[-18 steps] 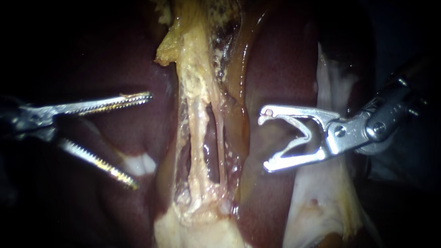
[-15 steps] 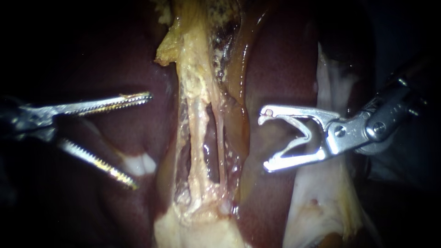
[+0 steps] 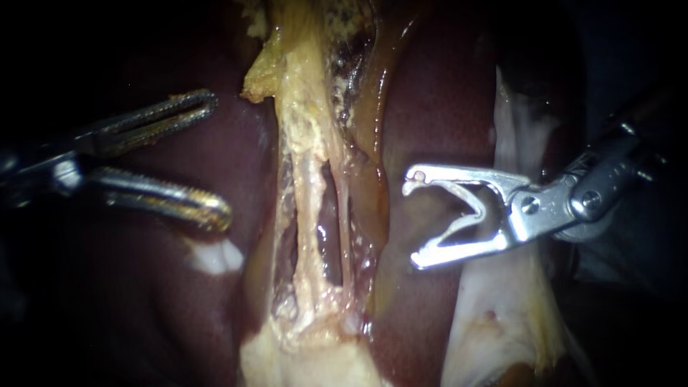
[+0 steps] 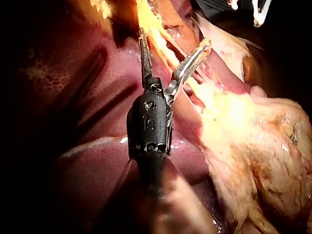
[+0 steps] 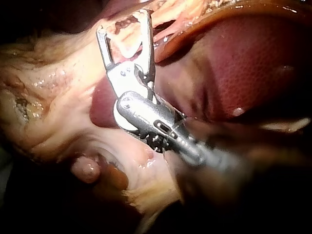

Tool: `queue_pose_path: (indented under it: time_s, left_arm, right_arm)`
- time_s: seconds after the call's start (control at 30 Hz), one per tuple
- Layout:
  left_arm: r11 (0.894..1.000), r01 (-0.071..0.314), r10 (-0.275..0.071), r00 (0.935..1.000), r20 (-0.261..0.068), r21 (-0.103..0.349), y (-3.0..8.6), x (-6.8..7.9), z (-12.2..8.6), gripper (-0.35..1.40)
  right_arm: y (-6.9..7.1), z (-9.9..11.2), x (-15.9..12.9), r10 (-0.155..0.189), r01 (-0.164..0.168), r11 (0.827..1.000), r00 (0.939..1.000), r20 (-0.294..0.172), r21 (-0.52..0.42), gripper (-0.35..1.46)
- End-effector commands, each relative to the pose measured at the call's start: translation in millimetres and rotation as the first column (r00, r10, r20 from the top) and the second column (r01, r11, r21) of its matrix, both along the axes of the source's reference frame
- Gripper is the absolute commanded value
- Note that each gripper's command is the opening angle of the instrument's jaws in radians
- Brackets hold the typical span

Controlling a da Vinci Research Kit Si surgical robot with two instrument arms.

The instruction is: Grabbing gallbladder

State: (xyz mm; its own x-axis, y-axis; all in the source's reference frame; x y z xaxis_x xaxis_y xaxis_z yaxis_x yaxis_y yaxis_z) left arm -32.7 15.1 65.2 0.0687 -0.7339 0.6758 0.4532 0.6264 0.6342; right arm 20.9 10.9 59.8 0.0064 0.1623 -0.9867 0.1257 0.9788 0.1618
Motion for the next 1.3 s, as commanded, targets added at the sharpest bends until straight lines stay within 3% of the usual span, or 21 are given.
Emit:
queue_pose_path:
  time_s: [0.03,0.23,0.57,0.9,1.2,1.3]
  left_arm:
    - [1.0,0.013,-0.013,0.9999,-0.001,0.016,0.4,-0.2,0.5,0.89]
    - [0.996,0.055,-0.055,0.9984,0.009,0.076,1.9,-1.4,2.5,0.83]
    - [0.99,0.067,-0.07,0.9975,0.014,0.123,3.2,-3.4,4.1,0.71]
    - [0.986,0.072,-0.074,0.9972,0.006,0.15,4.4,-3.3,5.6,0.51]
    - [0.976,0.081,-0.083,0.9966,-0.001,0.2,5.0,-2.8,5.9,0.2]
    - [0.972,0.084,-0.086,0.9963,-0.002,0.218,5.0,-2.5,5.8,0.02]
  right_arm:
    - [0.0,-0.1,0.0,-0.001,0.001,1.0,1.0,0.0,0.0,0.6]
    - [0.0,-0.1,0.0,-0.001,0.001,1.0,1.0,0.0,0.0,0.6]
    - [0.0,-0.1,0.0,-0.001,0.001,1.0,1.0,0.0,0.0,0.6]
    - [0.0,-0.1,-0.1,-0.001,0.001,1.0,1.0,0.0,0.0,0.6]
    - [0.0,-0.1,-0.2,-0.001,0.001,1.0,1.0,-0.001,0.0,0.6]
    - [0.0,-0.1,-0.2,-0.001,0.001,1.0,1.0,-0.001,0.0,0.6]
